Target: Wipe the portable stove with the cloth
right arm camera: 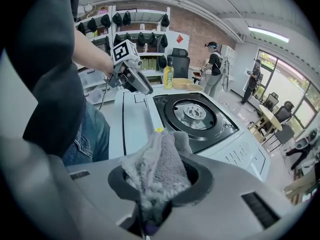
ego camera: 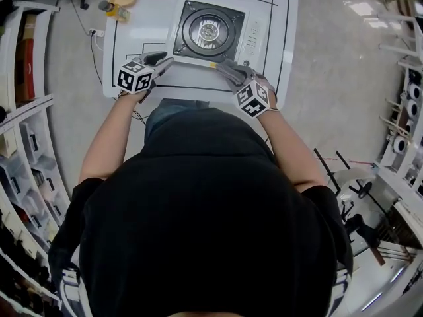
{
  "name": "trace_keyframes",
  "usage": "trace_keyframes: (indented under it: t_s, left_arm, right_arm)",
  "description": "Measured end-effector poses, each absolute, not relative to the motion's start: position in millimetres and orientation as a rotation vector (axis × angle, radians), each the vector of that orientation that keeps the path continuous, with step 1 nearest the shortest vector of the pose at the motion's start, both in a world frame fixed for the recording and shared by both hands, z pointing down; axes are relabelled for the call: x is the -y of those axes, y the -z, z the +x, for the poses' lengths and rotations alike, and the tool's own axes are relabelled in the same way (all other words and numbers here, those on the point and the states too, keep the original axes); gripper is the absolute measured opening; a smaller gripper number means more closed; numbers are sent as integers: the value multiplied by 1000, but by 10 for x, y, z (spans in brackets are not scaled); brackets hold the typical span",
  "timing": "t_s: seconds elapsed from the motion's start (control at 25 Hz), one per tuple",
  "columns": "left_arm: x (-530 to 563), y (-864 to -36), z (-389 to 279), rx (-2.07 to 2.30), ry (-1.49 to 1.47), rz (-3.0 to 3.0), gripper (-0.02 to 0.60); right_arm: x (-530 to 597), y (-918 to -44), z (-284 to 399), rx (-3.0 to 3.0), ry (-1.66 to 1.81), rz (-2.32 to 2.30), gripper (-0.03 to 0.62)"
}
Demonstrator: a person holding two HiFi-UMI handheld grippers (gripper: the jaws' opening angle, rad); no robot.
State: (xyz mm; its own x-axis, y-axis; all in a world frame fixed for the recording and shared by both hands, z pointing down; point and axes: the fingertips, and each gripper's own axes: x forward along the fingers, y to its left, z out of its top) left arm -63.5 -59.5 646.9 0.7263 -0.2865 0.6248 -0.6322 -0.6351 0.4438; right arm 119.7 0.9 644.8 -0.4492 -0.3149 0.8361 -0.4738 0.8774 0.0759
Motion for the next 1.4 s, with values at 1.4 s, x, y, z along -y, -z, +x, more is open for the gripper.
trace_keyframes:
  t_s: [1.4]
  left_arm:
    - [639, -6467, -755, 653, -372, 2154, 143]
  right_arm:
    - [217, -6445, -227, 2231, -175, 321, 114]
